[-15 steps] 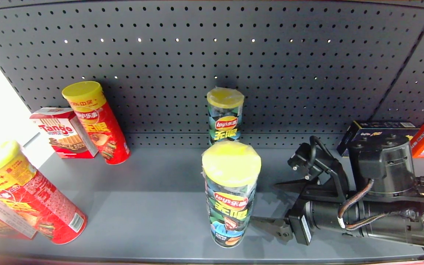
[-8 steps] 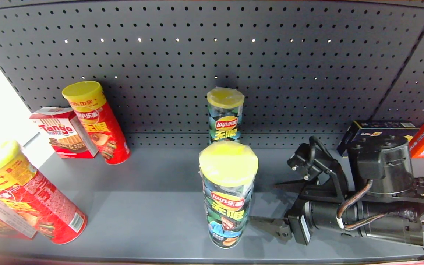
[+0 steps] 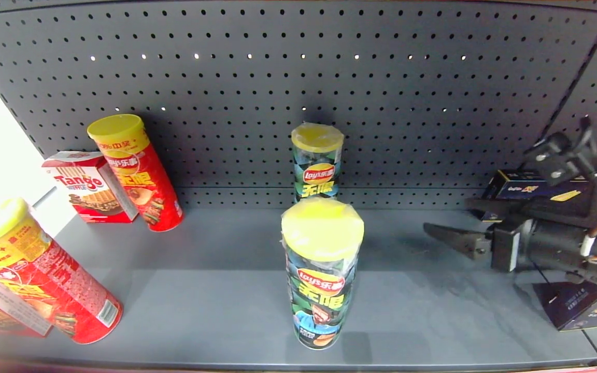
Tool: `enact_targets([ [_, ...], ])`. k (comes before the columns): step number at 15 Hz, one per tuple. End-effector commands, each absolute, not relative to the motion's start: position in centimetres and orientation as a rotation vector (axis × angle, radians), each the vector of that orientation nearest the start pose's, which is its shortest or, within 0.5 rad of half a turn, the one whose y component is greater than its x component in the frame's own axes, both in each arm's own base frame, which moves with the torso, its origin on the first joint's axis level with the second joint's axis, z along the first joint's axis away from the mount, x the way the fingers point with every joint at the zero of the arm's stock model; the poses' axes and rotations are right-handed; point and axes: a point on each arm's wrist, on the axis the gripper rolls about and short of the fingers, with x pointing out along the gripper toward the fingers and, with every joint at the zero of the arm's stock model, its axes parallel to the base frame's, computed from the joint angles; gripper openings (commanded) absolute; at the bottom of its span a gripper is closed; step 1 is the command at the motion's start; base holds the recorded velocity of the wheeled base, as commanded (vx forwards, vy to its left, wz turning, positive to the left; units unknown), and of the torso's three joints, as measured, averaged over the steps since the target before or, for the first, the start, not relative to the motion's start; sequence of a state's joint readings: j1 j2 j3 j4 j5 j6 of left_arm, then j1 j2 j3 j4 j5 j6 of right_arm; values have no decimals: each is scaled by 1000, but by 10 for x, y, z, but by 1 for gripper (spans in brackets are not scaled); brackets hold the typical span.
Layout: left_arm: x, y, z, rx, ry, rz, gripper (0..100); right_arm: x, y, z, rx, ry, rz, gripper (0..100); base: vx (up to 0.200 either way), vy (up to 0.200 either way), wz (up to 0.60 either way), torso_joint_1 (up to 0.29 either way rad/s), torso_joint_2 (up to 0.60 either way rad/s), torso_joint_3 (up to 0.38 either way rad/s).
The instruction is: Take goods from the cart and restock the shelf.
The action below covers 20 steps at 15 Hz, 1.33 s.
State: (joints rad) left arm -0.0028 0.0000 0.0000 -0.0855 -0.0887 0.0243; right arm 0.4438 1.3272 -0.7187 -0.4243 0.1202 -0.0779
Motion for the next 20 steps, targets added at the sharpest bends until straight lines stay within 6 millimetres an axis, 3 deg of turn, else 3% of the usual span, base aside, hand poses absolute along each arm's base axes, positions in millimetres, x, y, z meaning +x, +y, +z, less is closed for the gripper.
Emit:
enact_targets([
  [1, -23, -2, 84, 28, -87, -91, 100, 150, 43, 263, -79, -18, 385, 100, 0, 0, 0, 0, 0, 0],
  [2, -23, -2, 84, 28, -87, -91, 100, 136, 31, 266, -79, -53, 328, 100, 0, 0, 0, 0, 0, 0],
  [3, -23, -2, 84, 30, -87, -89, 100, 97, 10, 259, -83, -108, 189, 100, 0, 0, 0, 0, 0, 0],
  [4, -23, -2, 84, 30, -87, -89, 100, 83, 6, 252, -85, -122, 156, 100, 0, 0, 0, 0, 0, 0],
  [5, -23, -2, 84, 30, -87, -91, 100, 50, 1, 224, -90, -146, 71, 100, 0, 0, 0, 0, 0, 0],
  [6, -23, -2, 84, 31, -87, -91, 100, 32, 1, 207, -91, -166, 42, 100, 0, 0, 0, 0, 0, 0],
  [10, -23, -2, 84, 36, -87, -97, 100, -16, 2, 151, -88, -114, 12, 100, 0, 0, 0, 0, 0, 0],
  [12, -23, -2, 84, 38, -87, -94, 100, -32, 3, 125, -83, -77, 2, 100, 0, 0, 0, 0, 0, 0],
  [13, -23, -2, 84, 39, -88, -94, 100, -26, 1, 92, -77, -12, -7, 100, 0, 0, 0, 0, 0, 0],
  [14, -23, -2, 84, 39, -88, -94, 100, -23, 0, 81, -72, -13, -27, 100, 0, 0, 0, 0, 0, 0],
  [20, -23, -2, 84, 56, -87, -94, 100, -23, -1, 76, -18, 4, -51, 100, 0, 0, 0, 0, 0, 0],
])
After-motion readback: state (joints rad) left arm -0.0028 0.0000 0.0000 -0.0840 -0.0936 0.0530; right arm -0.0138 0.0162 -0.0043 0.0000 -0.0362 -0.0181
